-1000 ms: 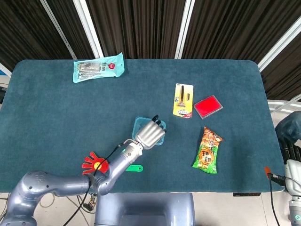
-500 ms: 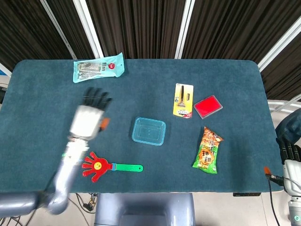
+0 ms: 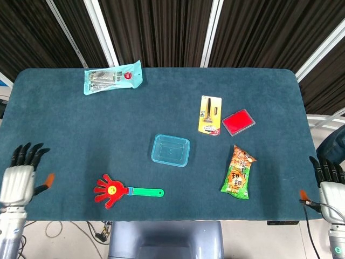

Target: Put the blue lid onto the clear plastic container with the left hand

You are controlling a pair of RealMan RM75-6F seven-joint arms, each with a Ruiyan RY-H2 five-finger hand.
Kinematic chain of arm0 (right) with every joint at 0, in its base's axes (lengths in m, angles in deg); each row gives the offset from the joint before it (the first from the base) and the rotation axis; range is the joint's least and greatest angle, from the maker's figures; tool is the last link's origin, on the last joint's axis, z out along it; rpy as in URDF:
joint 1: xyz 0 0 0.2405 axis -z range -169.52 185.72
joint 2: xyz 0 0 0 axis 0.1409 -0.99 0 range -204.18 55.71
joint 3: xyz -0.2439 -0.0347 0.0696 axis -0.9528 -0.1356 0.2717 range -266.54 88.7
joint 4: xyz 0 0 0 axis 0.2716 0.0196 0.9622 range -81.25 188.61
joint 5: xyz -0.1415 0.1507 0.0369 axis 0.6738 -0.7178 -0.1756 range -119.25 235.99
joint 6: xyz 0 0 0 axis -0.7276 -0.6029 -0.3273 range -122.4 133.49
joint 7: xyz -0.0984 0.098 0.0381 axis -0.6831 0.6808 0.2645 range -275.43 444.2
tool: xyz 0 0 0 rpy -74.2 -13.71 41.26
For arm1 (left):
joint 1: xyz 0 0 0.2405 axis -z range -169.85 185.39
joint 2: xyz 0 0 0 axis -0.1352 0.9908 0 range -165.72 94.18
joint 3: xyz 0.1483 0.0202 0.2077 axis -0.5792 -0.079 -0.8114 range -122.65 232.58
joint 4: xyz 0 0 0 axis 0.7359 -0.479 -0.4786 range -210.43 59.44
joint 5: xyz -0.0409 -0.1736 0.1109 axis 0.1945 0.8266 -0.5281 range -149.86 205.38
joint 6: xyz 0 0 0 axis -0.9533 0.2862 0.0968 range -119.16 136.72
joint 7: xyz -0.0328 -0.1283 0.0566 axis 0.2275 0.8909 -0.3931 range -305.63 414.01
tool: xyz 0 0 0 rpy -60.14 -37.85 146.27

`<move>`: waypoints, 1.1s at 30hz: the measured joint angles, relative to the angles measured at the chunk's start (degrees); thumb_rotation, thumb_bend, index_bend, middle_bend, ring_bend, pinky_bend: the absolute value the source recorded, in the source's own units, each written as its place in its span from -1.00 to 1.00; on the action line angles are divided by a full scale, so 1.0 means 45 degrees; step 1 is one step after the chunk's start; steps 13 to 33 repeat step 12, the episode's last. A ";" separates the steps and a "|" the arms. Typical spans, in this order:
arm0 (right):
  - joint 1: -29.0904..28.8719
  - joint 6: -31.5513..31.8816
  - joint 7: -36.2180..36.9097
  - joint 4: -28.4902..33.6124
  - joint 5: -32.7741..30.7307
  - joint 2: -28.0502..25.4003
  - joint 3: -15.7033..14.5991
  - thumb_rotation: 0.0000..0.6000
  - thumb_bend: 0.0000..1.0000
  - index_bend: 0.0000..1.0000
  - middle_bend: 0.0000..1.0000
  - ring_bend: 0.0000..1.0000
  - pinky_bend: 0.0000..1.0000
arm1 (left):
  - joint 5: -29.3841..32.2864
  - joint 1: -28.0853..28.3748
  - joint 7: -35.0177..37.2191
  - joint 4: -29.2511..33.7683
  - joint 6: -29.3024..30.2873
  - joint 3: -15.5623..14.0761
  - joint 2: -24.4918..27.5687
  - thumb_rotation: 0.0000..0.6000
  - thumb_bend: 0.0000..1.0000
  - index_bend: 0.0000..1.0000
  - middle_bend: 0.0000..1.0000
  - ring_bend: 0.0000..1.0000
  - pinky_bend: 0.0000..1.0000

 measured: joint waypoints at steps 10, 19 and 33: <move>0.0005 0.0105 0.0031 -0.0047 0.0111 0.0032 -0.0035 1.00 -0.33 -1.00 -0.97 -1.00 -1.00 | -0.0376 -0.0953 0.2346 -0.1751 -0.0160 0.0253 0.0167 1.00 -0.37 -0.62 -0.81 -1.00 -1.00; 0.0045 0.0183 0.0039 -0.0024 0.0174 0.0029 -0.0066 1.00 -0.33 -1.00 -0.97 -1.00 -1.00 | -0.0294 -0.1001 0.2450 -0.1719 -0.0378 0.0320 0.0292 1.00 -0.37 -0.65 -0.81 -1.00 -1.00; 0.0045 0.0183 0.0039 -0.0024 0.0174 0.0029 -0.0066 1.00 -0.33 -1.00 -0.97 -1.00 -1.00 | -0.0294 -0.1001 0.2450 -0.1719 -0.0378 0.0320 0.0292 1.00 -0.37 -0.65 -0.81 -1.00 -1.00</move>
